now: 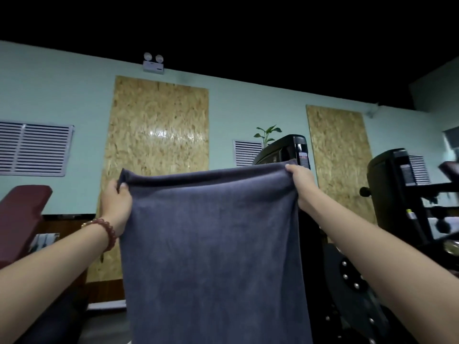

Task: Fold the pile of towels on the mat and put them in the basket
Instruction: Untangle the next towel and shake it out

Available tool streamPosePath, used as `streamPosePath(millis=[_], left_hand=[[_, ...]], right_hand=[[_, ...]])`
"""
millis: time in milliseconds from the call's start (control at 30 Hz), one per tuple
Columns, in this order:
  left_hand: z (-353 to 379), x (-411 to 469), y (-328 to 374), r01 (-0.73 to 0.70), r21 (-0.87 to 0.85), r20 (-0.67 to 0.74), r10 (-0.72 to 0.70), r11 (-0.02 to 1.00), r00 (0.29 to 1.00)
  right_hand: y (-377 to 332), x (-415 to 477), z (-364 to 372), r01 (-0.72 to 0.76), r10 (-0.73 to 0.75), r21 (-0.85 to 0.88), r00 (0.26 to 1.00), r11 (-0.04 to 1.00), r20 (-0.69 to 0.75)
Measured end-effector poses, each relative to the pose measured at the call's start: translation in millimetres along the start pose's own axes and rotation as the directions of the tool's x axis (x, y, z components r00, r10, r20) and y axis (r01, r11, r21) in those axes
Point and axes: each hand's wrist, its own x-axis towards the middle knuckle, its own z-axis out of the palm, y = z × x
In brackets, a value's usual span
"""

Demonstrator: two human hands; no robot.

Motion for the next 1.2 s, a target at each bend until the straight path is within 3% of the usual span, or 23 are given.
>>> streamPosePath(millis=[133,233,333,400,467,567,667,767,1033,1200], left_hand=[[1.1,-7.8,5.6,0.064,-0.002,0.009,-0.064,0.998,0.998],[0.9,-11.1,10.0,0.167,-0.019,0.001,-0.167,0.986,0.986],[-1.6,-14.3,9.3,0.190,-0.057,0.082,-0.185,0.980,0.979],[-3.2,-16.1,5.9,0.145,-0.070,0.161,-0.132,0.987,0.978],[-8.0,-20.7,4.0,0.031,-0.024,0.201,-0.026,0.999,0.979],[-15.2,-37.8,4.0,-0.131,-0.041,0.142,0.136,0.990,0.980],[-25.3,-61.1,-5.2,-0.273,-0.024,0.113,0.274,0.962,0.955],[-29.4,-68.4,-29.5,-0.404,0.022,0.215,0.390,0.914,0.895],[-33.7,-72.0,-54.6,-0.373,0.189,0.413,0.271,0.908,0.869],[-35.5,-76.2,-61.6,-0.399,0.233,0.634,0.173,0.887,0.754]], right_hand=[[5.2,-3.2,-5.1,-0.016,0.016,-0.019,0.999,1.000,0.030],[18.9,-1.8,-9.0,0.062,-0.058,-0.107,0.997,0.992,0.044],[39.5,1.9,-18.1,0.145,-0.149,-0.261,0.989,0.954,0.003],[48.6,4.6,-24.9,0.200,-0.242,-0.435,0.969,0.878,-0.043],[51.5,2.6,-28.3,0.231,-0.312,-0.473,0.945,0.850,-0.099],[58.7,0.7,-34.6,0.304,-0.392,-0.474,0.915,0.826,-0.096],[72.3,-7.4,-44.2,0.316,-0.350,-0.372,0.937,0.873,-0.025],[90.7,-18.4,-49.5,0.318,-0.343,-0.443,0.939,0.838,0.025],[123.1,-26.5,-54.8,0.231,-0.231,-0.479,0.971,0.847,0.060],[124.1,-33.2,-68.1,0.133,-0.048,-0.452,0.980,0.882,0.194]])
